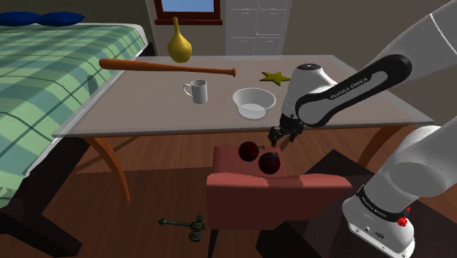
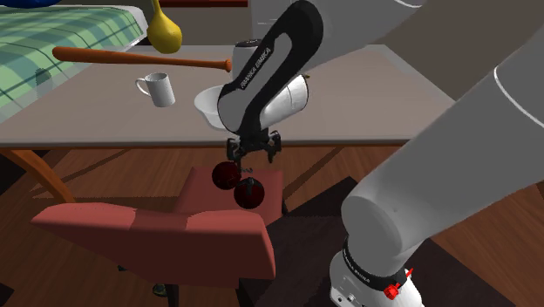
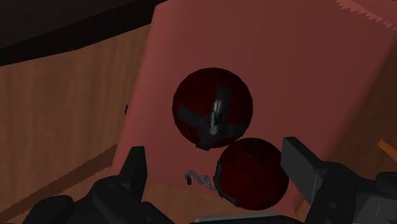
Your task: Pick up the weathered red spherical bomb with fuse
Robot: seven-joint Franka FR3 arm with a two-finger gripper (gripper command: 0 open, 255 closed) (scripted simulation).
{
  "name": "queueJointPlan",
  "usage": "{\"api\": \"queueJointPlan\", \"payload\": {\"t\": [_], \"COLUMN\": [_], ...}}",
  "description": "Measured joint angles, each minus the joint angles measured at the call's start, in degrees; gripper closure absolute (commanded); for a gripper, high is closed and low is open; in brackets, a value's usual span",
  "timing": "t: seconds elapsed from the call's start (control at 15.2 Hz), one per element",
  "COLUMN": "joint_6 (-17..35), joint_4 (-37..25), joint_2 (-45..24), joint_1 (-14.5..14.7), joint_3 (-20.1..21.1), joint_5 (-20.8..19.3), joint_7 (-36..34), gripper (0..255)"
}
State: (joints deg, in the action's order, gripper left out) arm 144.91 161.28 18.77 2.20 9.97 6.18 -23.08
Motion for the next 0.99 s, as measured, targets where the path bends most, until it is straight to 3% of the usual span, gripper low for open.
{"api": "queueJointPlan", "payload": {"t": [0.26,0.66,0.73,0.99], "joint_6": [8.3,15.02,15.38,15.74], "joint_4": [-0.17,0.13,0.1,0.05], "joint_2": [-8.3,-14.69,-15.09,-15.44], "joint_1": [0.2,-0.08,-0.15,-0.23], "joint_3": [0.85,1.34,1.3,1.24], "joint_5": [1.01,0.06,-0.04,-0.13], "joint_7": [-1.62,-2.63,-2.6,-2.54], "gripper": [0,0,255,255]}}
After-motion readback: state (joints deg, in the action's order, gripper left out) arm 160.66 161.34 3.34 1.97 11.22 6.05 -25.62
